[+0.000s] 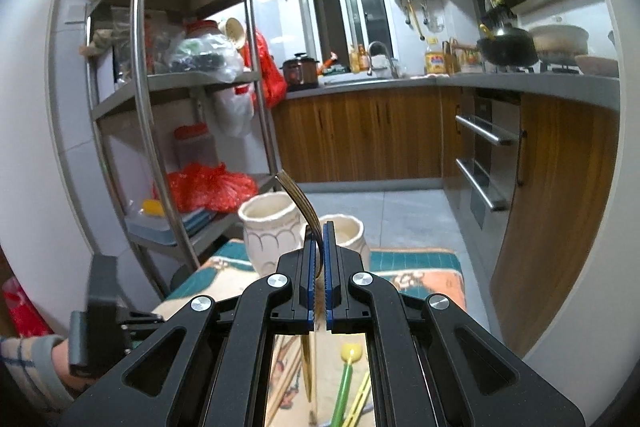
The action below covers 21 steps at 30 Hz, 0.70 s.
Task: Organize utensils
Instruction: 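Lift the chopstick with the left tool while the right tool lifts the gold spoon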
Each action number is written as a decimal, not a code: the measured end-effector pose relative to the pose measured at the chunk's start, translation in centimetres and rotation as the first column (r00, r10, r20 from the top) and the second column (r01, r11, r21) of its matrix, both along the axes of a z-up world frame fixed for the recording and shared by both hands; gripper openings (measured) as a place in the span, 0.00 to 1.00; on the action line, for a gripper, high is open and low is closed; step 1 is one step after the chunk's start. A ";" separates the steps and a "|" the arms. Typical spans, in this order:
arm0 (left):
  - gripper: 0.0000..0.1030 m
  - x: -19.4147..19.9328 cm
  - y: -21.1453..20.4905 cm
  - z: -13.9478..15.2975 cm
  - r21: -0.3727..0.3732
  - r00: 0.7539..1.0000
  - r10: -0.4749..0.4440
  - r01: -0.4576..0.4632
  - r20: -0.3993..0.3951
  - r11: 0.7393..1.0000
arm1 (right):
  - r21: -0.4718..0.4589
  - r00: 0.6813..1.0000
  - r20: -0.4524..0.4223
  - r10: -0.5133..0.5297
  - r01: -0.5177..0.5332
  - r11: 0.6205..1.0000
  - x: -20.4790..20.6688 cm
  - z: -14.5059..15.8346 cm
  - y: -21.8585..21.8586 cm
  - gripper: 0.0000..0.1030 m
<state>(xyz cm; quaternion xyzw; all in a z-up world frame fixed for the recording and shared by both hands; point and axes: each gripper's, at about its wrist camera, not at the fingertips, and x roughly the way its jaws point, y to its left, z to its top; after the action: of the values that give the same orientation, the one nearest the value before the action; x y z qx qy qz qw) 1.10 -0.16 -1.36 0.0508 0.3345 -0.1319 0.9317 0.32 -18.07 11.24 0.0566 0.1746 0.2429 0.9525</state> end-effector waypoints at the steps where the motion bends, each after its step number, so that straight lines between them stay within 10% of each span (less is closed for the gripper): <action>1: 0.05 -0.1 0.0 0.4 -0.010 1.000 -0.009 0.010 0.023 1.000 | 0.001 1.000 0.005 0.001 -0.001 1.000 0.4 0.2 0.0 0.04; 21: 0.05 8.2 4.2 11.1 -0.327 0.930 0.068 0.058 0.362 0.943 | 0.055 0.993 0.118 -0.029 0.023 0.998 8.0 4.6 1.8 0.04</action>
<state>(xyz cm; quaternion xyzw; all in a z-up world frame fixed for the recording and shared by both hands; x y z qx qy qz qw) 9.28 4.01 9.72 -0.0839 0.1271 -0.1721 0.9732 8.35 -16.32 15.87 0.0697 0.1104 0.2379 0.9625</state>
